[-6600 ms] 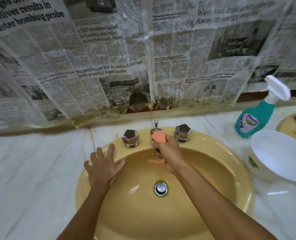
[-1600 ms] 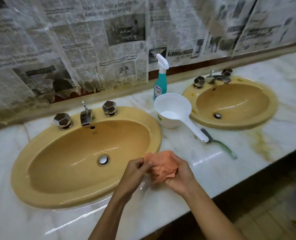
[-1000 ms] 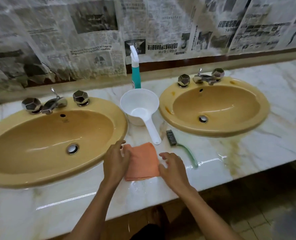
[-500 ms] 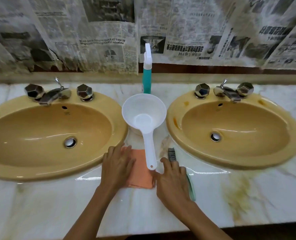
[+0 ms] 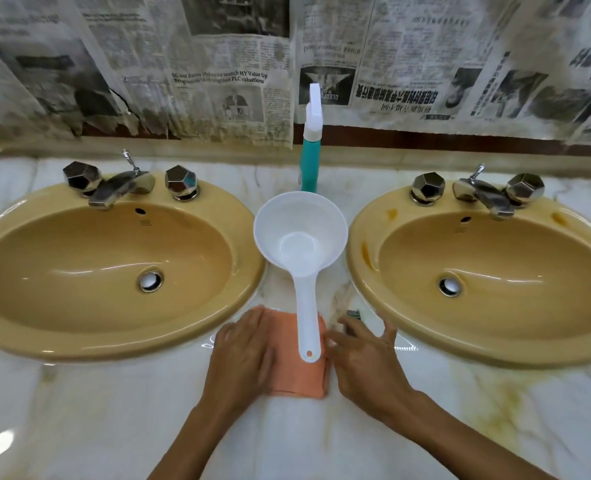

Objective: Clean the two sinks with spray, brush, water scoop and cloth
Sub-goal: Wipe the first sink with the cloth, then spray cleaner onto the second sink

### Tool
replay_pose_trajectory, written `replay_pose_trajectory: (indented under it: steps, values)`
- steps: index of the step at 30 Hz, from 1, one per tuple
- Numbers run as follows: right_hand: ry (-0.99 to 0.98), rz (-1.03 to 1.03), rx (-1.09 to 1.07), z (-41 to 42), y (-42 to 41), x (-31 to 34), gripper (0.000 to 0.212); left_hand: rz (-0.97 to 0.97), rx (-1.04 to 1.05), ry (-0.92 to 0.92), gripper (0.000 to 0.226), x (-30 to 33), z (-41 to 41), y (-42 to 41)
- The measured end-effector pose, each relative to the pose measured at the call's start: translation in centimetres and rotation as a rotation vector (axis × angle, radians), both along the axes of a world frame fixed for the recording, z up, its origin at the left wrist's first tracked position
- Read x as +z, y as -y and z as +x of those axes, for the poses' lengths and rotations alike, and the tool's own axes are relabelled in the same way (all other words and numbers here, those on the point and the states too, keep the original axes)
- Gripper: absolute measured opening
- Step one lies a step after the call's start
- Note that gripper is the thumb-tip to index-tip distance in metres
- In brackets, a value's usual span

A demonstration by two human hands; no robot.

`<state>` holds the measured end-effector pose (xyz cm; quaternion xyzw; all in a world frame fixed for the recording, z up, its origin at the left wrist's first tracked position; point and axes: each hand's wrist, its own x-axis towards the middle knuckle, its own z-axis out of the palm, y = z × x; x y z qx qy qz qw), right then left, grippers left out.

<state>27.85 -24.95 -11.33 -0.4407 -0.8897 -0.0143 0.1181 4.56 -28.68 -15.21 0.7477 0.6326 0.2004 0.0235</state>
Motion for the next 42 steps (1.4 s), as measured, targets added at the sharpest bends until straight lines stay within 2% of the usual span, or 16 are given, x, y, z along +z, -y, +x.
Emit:
replay_pose_trajectory:
  steps: [4,8,11,13,16,20,22,24,26,31,35,37,39,42]
  values:
    - [-0.343,-0.143,-0.284,0.1,-4.5,1.6,0.027,0.070,0.247,0.316,0.040,3.8,-1.6,-3.6]
    - [-0.504,-0.253,-0.483,-0.6,-10.8,4.6,0.029,0.122,0.366,0.518,0.033,7.6,-2.3,-9.4]
    - [-0.591,-0.346,-0.489,-2.0,-15.5,6.9,0.023,0.114,0.320,0.564,0.029,9.7,-2.3,-14.7]
    - [-0.667,-0.368,-0.479,-3.4,-18.7,8.0,0.027,0.057,0.285,0.553,0.030,11.1,-1.6,-18.3]
    - [-0.827,-0.391,-0.463,-5.9,-23.1,9.9,0.048,-0.101,0.227,0.465,0.040,12.6,-0.2,-23.2]
    - [-0.971,-0.684,-0.385,-8.7,-27.3,12.3,0.083,-0.303,0.132,0.405,0.057,13.3,1.0,-26.3]
    - [-0.958,-0.736,-0.339,-9.6,-28.3,12.5,0.074,-0.308,0.081,0.413,0.057,13.8,1.5,-26.6]
    - [-0.926,-0.669,-0.316,-10.0,-28.3,12.4,0.040,-0.298,0.052,0.414,0.051,14.2,2.1,-26.6]
    - [-0.944,-0.560,-0.312,-9.7,-28.0,12.5,0.020,-0.294,0.038,0.413,0.049,14.7,2.7,-26.5]
    - [-0.989,-0.323,-0.316,-6.5,-26.5,16.1,0.022,-0.233,-0.092,0.446,0.066,17.4,4.5,-25.7]
    - [-0.979,-0.259,-0.395,-2.2,-24.8,20.0,0.018,-0.243,-0.209,0.388,0.072,19.8,7.1,-24.6]
    - [-1.004,-0.251,-0.429,-0.1,-23.4,21.1,0.014,-0.301,-0.251,0.362,0.079,20.8,9.2,-23.9]
    - [-1.041,-0.211,-0.472,2.2,-21.8,21.8,0.019,-0.402,-0.293,0.392,0.089,21.8,12.0,-23.0]
    - [-1.091,-0.088,-0.553,5.9,-19.2,22.2,0.023,-0.498,-0.363,0.485,0.083,22.1,17.0,-20.8]
